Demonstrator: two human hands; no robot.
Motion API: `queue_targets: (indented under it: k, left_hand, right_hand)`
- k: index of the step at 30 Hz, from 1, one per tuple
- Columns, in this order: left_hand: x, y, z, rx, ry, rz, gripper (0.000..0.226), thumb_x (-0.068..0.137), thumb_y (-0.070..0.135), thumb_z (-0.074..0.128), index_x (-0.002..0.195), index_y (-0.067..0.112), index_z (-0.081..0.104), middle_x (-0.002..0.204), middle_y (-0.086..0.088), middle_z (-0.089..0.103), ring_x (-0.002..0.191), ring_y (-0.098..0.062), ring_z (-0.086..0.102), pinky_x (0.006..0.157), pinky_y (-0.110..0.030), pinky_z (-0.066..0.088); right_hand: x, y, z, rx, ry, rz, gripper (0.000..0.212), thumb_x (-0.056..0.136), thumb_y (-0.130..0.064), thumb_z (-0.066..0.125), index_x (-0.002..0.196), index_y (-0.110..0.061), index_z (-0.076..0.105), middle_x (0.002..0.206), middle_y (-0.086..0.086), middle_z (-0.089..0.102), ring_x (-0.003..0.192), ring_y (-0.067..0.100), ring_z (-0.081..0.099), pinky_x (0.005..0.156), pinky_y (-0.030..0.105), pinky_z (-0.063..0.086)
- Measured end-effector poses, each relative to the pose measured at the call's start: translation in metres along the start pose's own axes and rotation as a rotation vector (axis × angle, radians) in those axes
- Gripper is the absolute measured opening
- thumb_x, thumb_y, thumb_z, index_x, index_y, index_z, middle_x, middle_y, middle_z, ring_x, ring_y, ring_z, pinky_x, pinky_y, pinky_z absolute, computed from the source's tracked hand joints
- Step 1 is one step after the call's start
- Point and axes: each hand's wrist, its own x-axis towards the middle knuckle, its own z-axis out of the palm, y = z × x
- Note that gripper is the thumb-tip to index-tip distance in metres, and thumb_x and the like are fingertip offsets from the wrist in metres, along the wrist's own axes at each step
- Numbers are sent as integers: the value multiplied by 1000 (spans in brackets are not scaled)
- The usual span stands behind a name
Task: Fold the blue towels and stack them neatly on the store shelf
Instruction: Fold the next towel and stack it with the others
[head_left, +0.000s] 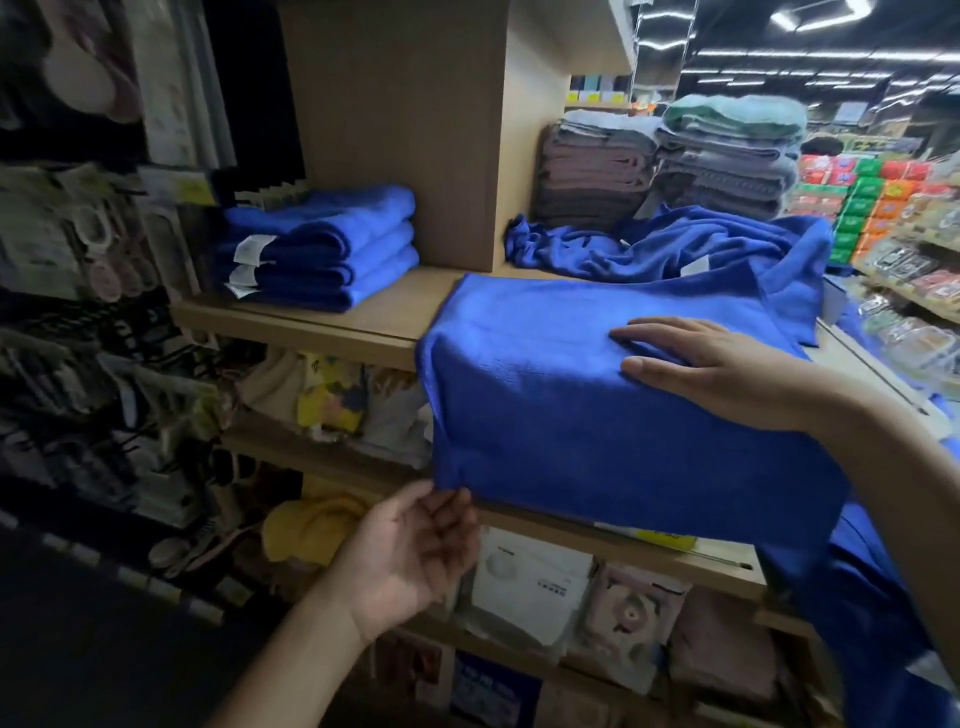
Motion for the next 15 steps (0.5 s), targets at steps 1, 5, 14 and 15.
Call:
queue_targets:
  k: [1,5,14,15]
  left_hand:
    - [1,1,-2,-20,-12,-4,28,69,20,79,88,-1,77,90,-15,70,75,-29,71,64,-41,60]
    - [1,6,-12,-66,-80,-27,37,62,17,89,94,2,77,90,-13,67,78,-27,68,62,-39,57]
    - [-8,26,-27,-67,-121,-85,29,56,12,93,74,6,71,78,-5,60,68,-17,59,49,-30,47]
    - [-9,28,-28,-38,-99,-96,26,59,12,91,73,7,70,77,-3,58,65,-16,57,47,-28,45]
  right_hand:
    - [0,0,0,5,4,-4,81,76,-86,29,147,-51,41,158,-25,34,149,4,25,123,40,22]
    - [-1,-2,1,6,-10,-5,79,78,-84,30,148,-51,39,157,-27,33,149,3,24,122,38,21]
    - [-4,-7,-2,14,10,-5,74,81,-79,34,148,-49,41,156,-24,36,148,6,26,121,39,23]
    - [-4,-8,-2,15,15,-5,74,81,-79,34,147,-49,42,156,-23,36,148,6,26,121,39,24]
